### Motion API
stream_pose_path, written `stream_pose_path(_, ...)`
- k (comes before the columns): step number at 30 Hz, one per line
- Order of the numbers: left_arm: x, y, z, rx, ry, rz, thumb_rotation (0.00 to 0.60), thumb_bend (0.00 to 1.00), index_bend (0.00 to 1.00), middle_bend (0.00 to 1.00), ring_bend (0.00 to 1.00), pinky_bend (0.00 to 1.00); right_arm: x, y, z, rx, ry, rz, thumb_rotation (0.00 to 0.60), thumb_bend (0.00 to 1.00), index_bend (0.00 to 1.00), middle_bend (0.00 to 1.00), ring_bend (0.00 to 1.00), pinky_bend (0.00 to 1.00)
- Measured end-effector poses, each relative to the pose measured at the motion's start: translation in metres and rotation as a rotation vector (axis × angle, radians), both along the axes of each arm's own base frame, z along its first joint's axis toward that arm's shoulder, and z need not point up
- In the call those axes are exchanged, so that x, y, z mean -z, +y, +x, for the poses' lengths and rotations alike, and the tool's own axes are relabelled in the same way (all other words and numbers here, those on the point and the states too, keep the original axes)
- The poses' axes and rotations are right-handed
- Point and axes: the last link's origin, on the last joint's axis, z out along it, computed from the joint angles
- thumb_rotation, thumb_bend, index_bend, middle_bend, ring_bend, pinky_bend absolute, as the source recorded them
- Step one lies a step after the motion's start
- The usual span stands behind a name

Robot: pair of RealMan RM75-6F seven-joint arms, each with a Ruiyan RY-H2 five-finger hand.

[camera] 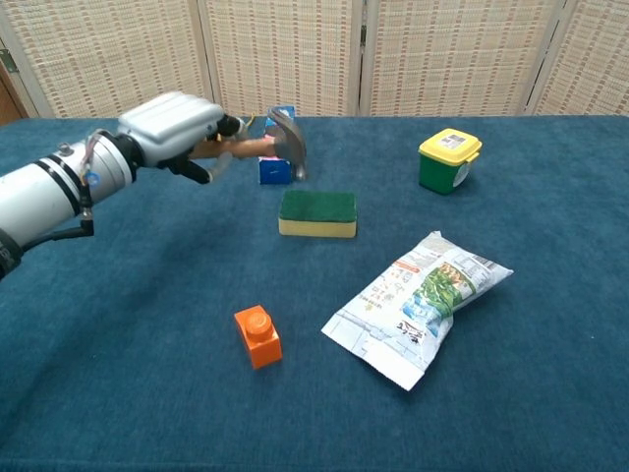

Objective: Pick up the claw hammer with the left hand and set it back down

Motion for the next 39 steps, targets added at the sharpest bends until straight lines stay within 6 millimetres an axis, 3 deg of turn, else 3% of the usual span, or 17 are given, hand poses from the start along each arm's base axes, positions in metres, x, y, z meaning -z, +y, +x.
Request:
stream_pose_path(6,-0.025,0.001,-0.025,-0.068,-0.021,0.03,0.6,0.61,0.67,0.82,0.84,1.0,0.001,-0.002,0.0,-0.005,-0.001,0.004,0.6,0.28,0.27,0.43,0.27,0.28)
stream_pose_path(13,-0.026,-0.001,-0.056,-0.152,0.076,0.021,0.6,0.61,0.66,0.82,0.82,1.0,0.003,-0.005,0.003,-0.016,0.001,0.014,0.6,0.28,0.27,0.43,0.27,0.28)
stream_pose_path(18,-0.025,-0.001,-0.074,-0.229,0.133,0.012,0.6,0.61,0.56,0.73,0.73,0.98,0.004,-0.006,0.006,-0.021,0.002,0.019,0.6,0.28,0.27,0.43,0.27,0.28)
stream_pose_path(20,-0.024,-0.003,-0.078,-0.256,0.145,0.006,0.6,0.58,0.45,0.62,0.6,0.87,0.005,-0.006,0.006,-0.022,0.002,0.02,0.6,0.28,0.27,0.43,0.27,0.28)
stream_pose_path(24,-0.024,-0.007,-0.078,-0.287,0.129,-0.02,0.6,0.39,0.14,0.22,0.2,0.38,0.005,-0.006,0.007,-0.025,0.002,0.019,0.6,0.28,0.27,0.43,0.27,0.28)
stream_pose_path(26,-0.025,-0.01,-0.076,-0.307,0.107,-0.033,0.6,0.34,0.03,0.09,0.07,0.24,0.005,-0.006,0.008,-0.026,0.002,0.018,0.6,0.28,0.27,0.43,0.27,0.28)
stream_pose_path(29,-0.029,-0.015,-0.07,-0.325,0.059,-0.05,0.6,0.32,0.0,0.02,0.02,0.19,0.004,-0.005,0.008,-0.027,0.002,0.013,0.6,0.28,0.27,0.43,0.27,0.28)
stream_pose_path(35,-0.049,-0.027,-0.06,-0.335,-0.052,-0.034,0.6,0.32,0.0,0.01,0.03,0.18,-0.001,-0.001,0.006,-0.018,0.003,-0.003,0.6,0.28,0.27,0.43,0.27,0.28)
stream_pose_path(39,-0.071,-0.037,-0.064,-0.359,-0.085,-0.002,0.6,0.32,0.0,0.01,0.04,0.18,-0.005,0.002,0.005,-0.018,0.006,-0.013,0.6,0.28,0.27,0.43,0.27,0.28)
